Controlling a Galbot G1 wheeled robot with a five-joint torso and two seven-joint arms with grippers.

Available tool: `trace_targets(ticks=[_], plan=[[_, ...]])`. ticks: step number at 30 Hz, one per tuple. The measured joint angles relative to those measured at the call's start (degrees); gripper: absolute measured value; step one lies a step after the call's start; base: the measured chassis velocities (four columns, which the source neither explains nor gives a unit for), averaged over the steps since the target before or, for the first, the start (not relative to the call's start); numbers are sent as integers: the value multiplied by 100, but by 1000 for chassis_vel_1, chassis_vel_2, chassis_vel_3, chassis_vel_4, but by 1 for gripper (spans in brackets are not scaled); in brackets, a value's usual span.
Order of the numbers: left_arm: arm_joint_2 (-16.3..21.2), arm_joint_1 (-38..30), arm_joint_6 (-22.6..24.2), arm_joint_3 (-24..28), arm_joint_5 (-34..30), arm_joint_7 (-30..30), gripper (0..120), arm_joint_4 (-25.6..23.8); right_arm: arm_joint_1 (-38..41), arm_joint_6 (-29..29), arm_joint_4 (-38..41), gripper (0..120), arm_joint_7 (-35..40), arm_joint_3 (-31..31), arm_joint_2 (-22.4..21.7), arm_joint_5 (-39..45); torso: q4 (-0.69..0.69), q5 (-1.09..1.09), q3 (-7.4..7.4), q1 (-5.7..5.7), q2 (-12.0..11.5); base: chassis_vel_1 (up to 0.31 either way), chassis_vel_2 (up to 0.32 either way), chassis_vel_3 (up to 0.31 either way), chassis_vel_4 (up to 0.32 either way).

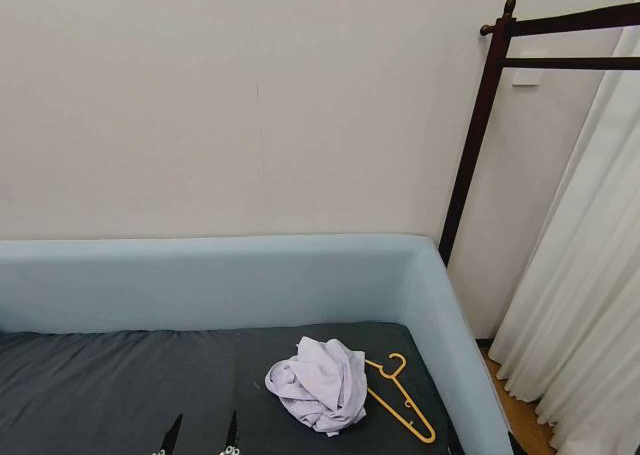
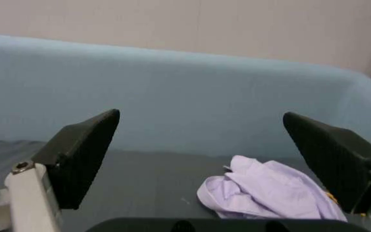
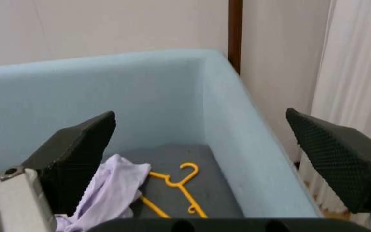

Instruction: Pick up the clothes from the sofa and hang them on the clothes hanger.

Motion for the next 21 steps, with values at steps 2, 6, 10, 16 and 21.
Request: trace_targets(ticks=[2, 6, 10, 16, 21], plan=[[34, 77, -223, -51, -16, 19, 100, 80, 253, -532, -50, 100, 225, -43, -348, 747, 0, 0, 0, 0, 0, 0, 0, 0, 0], [50, 221, -455, -54, 26, 86, 100, 148, 640, -929, -338, 100, 305, 58, -942, 1361, 2, 3, 0, 0, 0, 0, 0, 0, 0], [36, 251, -487, -107, 61, 86, 100, 217, 1021, -1295, -463, 100, 281, 55, -1656, 1928, 0, 0, 0, 0, 0, 0, 0, 0, 0], [-267, 201, -490, -240, 48, 25, 100, 222, 2146, -1627, -1254, 100, 228, -605, -2421, 2165, 1, 3, 1, 0, -1, 0, 0, 0, 0], [-379, 319, -534, -278, 88, 4, 100, 243, 3260, -2120, -1814, 100, 138, -1641, -3009, 2691, 1, 2, 1, 0, -1, 0, 0, 0, 0]])
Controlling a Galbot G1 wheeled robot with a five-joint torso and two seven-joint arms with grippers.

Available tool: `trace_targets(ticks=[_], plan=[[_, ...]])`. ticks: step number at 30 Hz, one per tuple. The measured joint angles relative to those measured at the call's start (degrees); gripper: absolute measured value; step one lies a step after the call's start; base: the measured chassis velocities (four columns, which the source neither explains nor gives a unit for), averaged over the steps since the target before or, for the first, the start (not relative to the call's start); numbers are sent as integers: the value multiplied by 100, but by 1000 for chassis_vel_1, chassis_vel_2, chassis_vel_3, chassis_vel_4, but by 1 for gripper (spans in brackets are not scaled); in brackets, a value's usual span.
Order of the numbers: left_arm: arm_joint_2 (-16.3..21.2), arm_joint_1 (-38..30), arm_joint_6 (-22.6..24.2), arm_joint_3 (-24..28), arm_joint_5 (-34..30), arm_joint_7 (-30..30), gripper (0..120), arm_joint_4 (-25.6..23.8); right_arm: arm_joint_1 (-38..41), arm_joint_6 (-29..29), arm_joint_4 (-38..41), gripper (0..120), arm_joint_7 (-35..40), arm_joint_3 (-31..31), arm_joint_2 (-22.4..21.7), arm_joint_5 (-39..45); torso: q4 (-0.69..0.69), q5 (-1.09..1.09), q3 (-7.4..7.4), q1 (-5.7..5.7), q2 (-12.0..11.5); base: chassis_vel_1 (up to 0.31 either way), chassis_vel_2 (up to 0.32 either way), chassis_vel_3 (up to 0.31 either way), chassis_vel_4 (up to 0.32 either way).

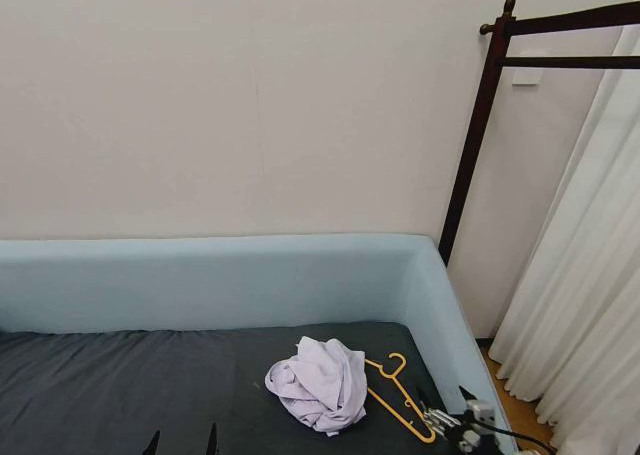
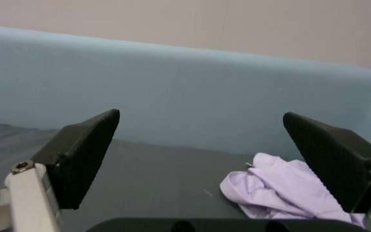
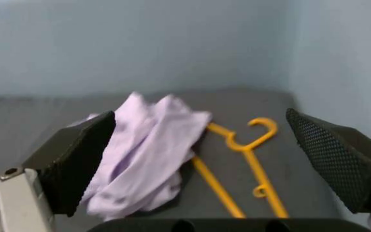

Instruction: Pick up the clothes from the sofa and hang them on the clothes hanger.

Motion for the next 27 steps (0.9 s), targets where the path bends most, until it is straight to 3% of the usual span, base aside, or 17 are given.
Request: trace_targets(ticks=[5, 6, 9, 14, 19, 27], plan=[[-15, 175, -153, -26, 77, -51, 100, 144, 1596, -274, -848, 100, -197, -1582, -334, 34, 2, -3, 0, 0, 0, 0, 0, 0, 0], [-15, 175, -153, -26, 77, -51, 100, 144, 1596, -274, -848, 100, -197, -1582, -334, 34, 2, -3, 0, 0, 0, 0, 0, 0, 0], [-98, 235, -200, -39, 94, -70, 100, 193, 2639, -323, -1685, 100, -241, -2582, -74, 29, 2, -2, 1, 1, -1, 0, 0, 0, 0], [-271, 242, -280, -78, 136, -96, 100, 207, 3486, -349, -2570, 100, -292, -3514, 307, 156, 1, -2, 1, 1, -1, 0, 0, 0, 0], [-410, 206, -379, -60, 137, -105, 100, 219, 3807, -333, -2968, 99, -364, -3968, 562, -52, -1, -3, 0, 0, 0, 0, 0, 0, 0], [-273, 160, -454, -124, 139, -93, 100, 241, 4232, -329, -3716, 99, -421, -4546, 986, -174, 0, -4, 0, 1, 0, 0, 0, 0, 0]])
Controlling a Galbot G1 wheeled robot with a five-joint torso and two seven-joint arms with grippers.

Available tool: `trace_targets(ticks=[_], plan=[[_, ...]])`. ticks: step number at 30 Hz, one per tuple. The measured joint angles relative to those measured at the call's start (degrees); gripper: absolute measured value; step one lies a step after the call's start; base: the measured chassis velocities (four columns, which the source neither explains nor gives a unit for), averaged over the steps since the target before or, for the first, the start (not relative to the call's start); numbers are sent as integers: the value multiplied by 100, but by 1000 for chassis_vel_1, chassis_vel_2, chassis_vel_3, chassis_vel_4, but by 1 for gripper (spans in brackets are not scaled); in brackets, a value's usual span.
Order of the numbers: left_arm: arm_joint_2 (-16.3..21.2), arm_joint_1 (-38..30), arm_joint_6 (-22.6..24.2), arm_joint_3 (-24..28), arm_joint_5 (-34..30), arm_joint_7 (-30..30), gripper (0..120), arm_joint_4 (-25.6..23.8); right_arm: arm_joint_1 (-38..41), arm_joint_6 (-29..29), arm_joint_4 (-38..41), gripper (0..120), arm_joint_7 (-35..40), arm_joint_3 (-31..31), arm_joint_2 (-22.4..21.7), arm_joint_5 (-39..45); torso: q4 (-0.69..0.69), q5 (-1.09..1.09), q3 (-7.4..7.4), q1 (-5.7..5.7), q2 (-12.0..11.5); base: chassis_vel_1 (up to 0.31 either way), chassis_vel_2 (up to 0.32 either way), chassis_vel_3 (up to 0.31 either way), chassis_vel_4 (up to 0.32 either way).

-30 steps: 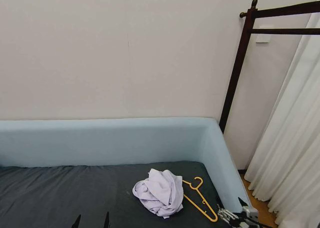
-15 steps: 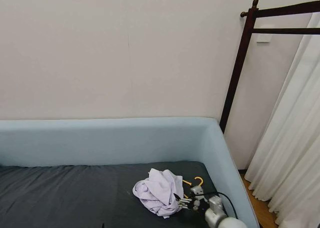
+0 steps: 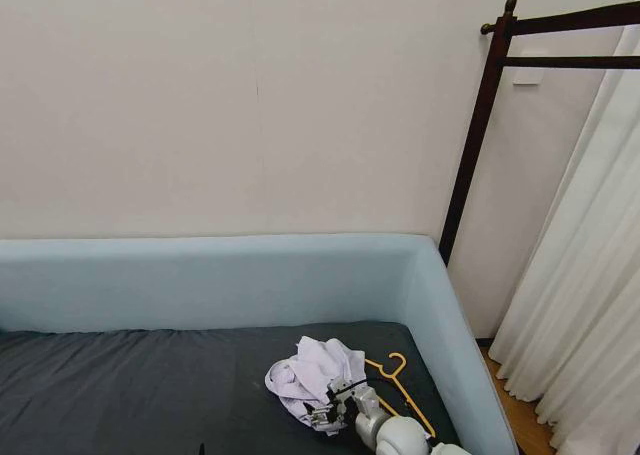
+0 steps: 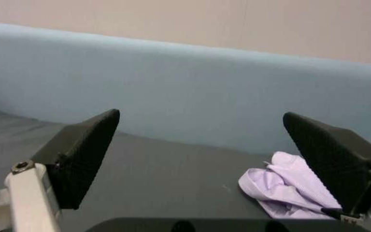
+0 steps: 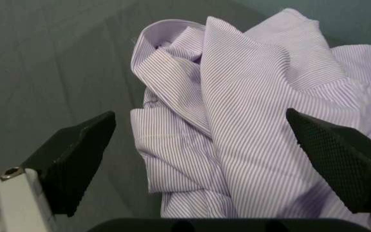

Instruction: Pick up the clothes from the sofa and hang them on the clothes hanger.

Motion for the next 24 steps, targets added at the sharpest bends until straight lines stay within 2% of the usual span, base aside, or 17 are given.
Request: trace_targets(ticks=[1, 5, 7, 9, 11, 13, 14, 18, 19, 21, 22, 23, 24], plan=[[0, 0, 0, 0, 0, 0, 100, 0, 0, 0, 0, 99, 0, 0, 0, 0, 0, 0, 0, 0, 0, 0, 0, 0, 0], [-59, 13, -45, -40, -42, -9, 100, -51, 211, 28, -652, 79, -16, -46, 266, -84, 0, 0, 0, 0, 0, 0, 0, 0, 0], [-77, 16, -54, -40, -48, -11, 100, -56, 237, 29, -761, 76, -34, -51, 294, -105, 0, 1, 0, 0, 0, 0, 0, 0, 0], [-106, 20, -66, -39, -63, -20, 100, -57, 290, 47, -999, 65, -87, -64, 331, -175, 0, 1, 0, 0, 0, 0, 0, 0, 0], [-108, 19, -68, -39, -66, -22, 100, -57, 300, 53, -1038, 64, -95, -64, 339, -186, 0, 1, 0, 0, 0, 0, 0, 0, 0], [-105, 6, -72, -48, -75, -30, 100, -56, 339, 60, -1127, 51, -108, -57, 357, -194, 0, 1, 0, 0, 1, 0, 0, 0, 0], [-105, 6, -72, -48, -75, -30, 100, -56, 339, 60, -1127, 51, -108, -57, 357, -194, 0, 1, 0, 0, 1, 0, 0, 0, 0], [-101, -18, -73, -56, -94, -43, 100, -55, 377, 73, -1154, 34, -108, -46, 356, -195, 0, 1, -1, 0, 1, 0, 0, 0, 0], [-101, -18, -73, -56, -94, -43, 100, -55, 377, 73, -1154, 34, -108, -46, 356, -195, 0, 1, -1, 0, 1, 0, 0, 0, 0], [-109, -25, -73, -55, -94, -44, 100, -54, 390, 73, -1154, 26, -108, -44, 348, -195, 0, 1, 0, 0, 1, 0, 0, 0, 0], [-116, -29, -73, -43, -95, -44, 100, -53, 400, 75, -1152, 18, -108, -47, 330, -197, 1, 2, -1, 0, 1, 0, 0, 0, 0], [-116, -29, -73, -43, -95, -44, 100, -53, 400, 75, -1152, 18, -108, -47, 330, -197, 1, 2, -1, 0, 1, 0, 0, 0, 0], [-122, -30, -73, -33, -93, -44, 100, -48, 407, 83, -1144, 13, -107, -61, 310, -197, 0, 2, -1, 0, 1, 0, 0, 0, 0]])
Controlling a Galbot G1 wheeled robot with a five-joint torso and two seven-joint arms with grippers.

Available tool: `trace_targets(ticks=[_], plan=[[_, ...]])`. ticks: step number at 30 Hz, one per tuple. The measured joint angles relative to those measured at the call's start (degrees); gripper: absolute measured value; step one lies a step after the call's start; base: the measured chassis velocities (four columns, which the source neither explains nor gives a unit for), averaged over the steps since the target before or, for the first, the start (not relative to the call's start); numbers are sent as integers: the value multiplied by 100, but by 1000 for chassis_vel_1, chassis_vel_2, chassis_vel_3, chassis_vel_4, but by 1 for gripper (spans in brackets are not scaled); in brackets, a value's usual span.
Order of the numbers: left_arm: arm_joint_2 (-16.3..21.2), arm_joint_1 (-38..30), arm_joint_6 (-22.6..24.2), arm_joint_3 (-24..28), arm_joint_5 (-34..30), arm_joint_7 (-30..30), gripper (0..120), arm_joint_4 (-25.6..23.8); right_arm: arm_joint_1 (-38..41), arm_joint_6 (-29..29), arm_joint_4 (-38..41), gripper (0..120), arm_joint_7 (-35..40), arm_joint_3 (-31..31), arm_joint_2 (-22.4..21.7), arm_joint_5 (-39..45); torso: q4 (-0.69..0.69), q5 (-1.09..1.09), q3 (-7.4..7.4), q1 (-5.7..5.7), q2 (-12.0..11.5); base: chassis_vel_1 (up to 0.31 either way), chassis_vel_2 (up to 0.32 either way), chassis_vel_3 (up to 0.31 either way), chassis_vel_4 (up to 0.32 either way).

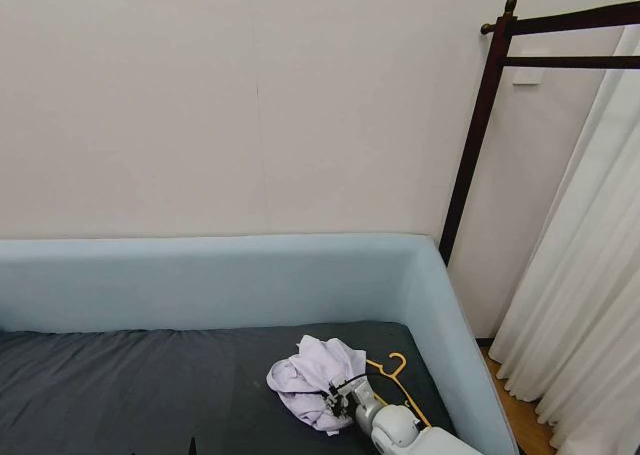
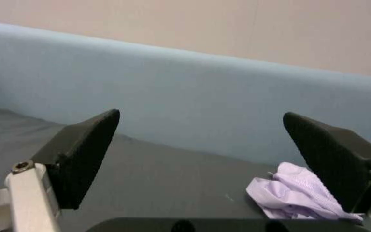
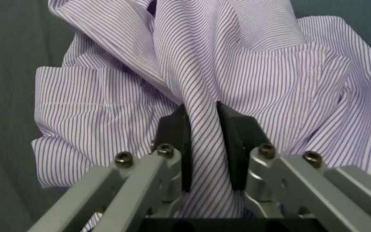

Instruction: Pick up the clothes from the sofa and hang them on the clothes hanger.

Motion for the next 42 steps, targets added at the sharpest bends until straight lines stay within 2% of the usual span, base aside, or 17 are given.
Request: trace_targets(ticks=[2, 3, 13, 15, 16, 18, 19, 23, 24, 26, 27, 31, 34, 35, 40, 42], plan=[[-8, -1, -1, 20, 0, 0, 100, 6, 3, 19, 48, 8, 1, -12, -34, 15, 0, 0, 0, 0, 0, 0, 0, 0, 0], [-10, -1, -1, 25, -1, 0, 100, 7, 3, 24, 61, 1, 1, -10, -38, 32, 0, 0, 0, 0, 0, 0, 0, 0, 0], [5, -59, -16, 39, -10, -22, 100, 74, -12, 173, 265, 0, -105, 219, -52, 280, 0, 0, 0, -1, 0, 0, 0, 0, 0], [5, -58, -13, 5, -39, -22, 100, 13, -20, 166, 770, 0, -75, 454, -176, 482, 0, 1, 0, -1, 0, 0, 0, 0, 0], [5, -58, -13, 5, -39, -22, 100, 13, -20, 166, 770, 0, -75, 454, -176, 482, 0, 1, 0, -1, 0, 0, 0, 0, 0], [-23, -80, 1, -12, -97, -26, 100, -15, 74, 72, 1576, 0, 22, 554, -469, 716, 0, 1, 0, -1, 0, 0, 0, 0, 0], [-23, -80, 1, -12, -97, -26, 100, -15, 74, 72, 1576, 0, 22, 554, -469, 716, 0, 1, 0, -1, 0, 0, 0, 0, 0], [-25, -131, 41, 32, -125, -41, 100, -18, 547, -246, 3156, 0, 156, 857, -956, 1151, 0, 0, 0, -1, 0, 0, 0, 0, 0], [-25, -131, 41, 32, -125, -41, 100, -18, 547, -246, 3156, 0, 156, 857, -956, 1151, 0, 0, 0, -1, 0, 0, 0, 0, 0], [-5, -141, 54, 40, -125, -45, 100, -46, 1088, -520, 3859, 0, 351, 918, -1119, 1804, 1, 0, 0, -1, 0, 0, 0, 0, 0], [-5, -141, 54, 40, -125, -45, 100, -46, 1088, -520, 3859, 0, 351, 918, -1119, 1804, 1, 0, 0, -1, 0, 0, 0, 0, 0], [-20, -123, 55, 20, -134, -69, 99, -120, 2108, -804, 4671, 0, 641, 724, -1190, 2769, 1, -1, 0, -1, 0, 0, 0, 0, 0], [-27, -107, 55, 13, -135, -73, 99, -140, 2305, -882, 4844, 0, 759, 695, -1174, 3012, 1, -1, 0, -1, 0, 0, 0, 0, 0], [-45, -67, 43, -6, -136, -93, 99, -174, 2601, -987, 5159, 0, 908, 707, -1172, 3437, 2, -1, -1, -1, 0, 0, 0, 0, 0], [-80, -30, 30, -20, -142, -137, 99, -183, 2701, -967, 5278, 0, 724, 758, -1303, 3622, -1, 0, -1, -1, 1, 0, 0, 0, 0], [-108, -23, 30, -17, -156, -144, 99, -184, 2700, -878, 5087, 0, 536, 714, -1343, 3528, -2, 0, -1, -1, 1, 0, 0, 0, 0]])
